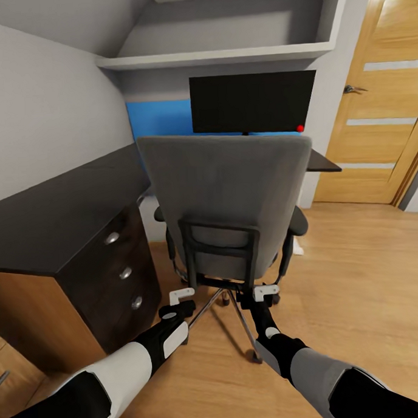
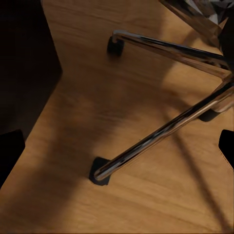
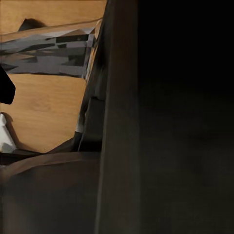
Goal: In the bedroom, organize the workspace by keeping the computer under the desk, ensuring the monitor is on the desk, placing the keyboard on the desk next to the monitor, placing the mouse on the desk next to the keyboard, moving the folder from the swivel chair onto the desk next to the mouse, stacking the notebook on top of the folder with the pen on top of the notebook, and positioning the swivel chair next to the desk.
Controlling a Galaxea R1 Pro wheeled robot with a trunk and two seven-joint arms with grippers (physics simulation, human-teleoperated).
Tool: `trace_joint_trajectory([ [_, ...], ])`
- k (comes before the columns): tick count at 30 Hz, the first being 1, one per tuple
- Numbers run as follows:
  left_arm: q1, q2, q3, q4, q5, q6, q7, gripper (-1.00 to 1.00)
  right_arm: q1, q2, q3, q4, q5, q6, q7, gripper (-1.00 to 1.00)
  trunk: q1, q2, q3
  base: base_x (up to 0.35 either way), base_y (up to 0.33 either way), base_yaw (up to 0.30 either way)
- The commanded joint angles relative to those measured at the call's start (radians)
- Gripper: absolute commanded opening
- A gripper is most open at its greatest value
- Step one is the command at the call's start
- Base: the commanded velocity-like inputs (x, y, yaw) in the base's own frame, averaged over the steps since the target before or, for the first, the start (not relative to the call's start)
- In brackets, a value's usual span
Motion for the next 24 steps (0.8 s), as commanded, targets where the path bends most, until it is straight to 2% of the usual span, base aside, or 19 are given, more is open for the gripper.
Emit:
trace_joint_trajectory([
  [1, -0.001, 0.0, -0.008, 0.0, 0.01, -0.004, 0.005, 1.0, -0.001, 0.0, 0.009, 0.001, -0.002, -0.001, -0.008, 1.0, 0.0, 0.0, -0.001, 0.314, 0.0, 0.0],
  [8, -0.001, -0.001, -0.01, 0.0, 0.01, -0.004, 0.005, 1.0, -0.001, -0.001, 0.009, 0.001, -0.002, -0.001, -0.008, 1.0, 0.0, 0.0, -0.001, 0.315, -0.074, 0.0],
  [19, -0.001, -0.001, -0.013, 0.0, 0.01, -0.004, 0.005, 1.0, -0.001, -0.001, 0.009, 0.001, -0.002, -0.001, -0.008, 1.0, 0.0, 0.0, -0.001, 0.283, -0.203, 0.0],
  [24, -0.001, -0.001, -0.013, 0.0, 0.01, -0.003, 0.005, 1.0, -0.001, -0.001, 0.009, 0.001, -0.002, -0.001, -0.009, 1.0, 0.0, 0.0, -0.001, 0.153, -0.125, -0.005],
])
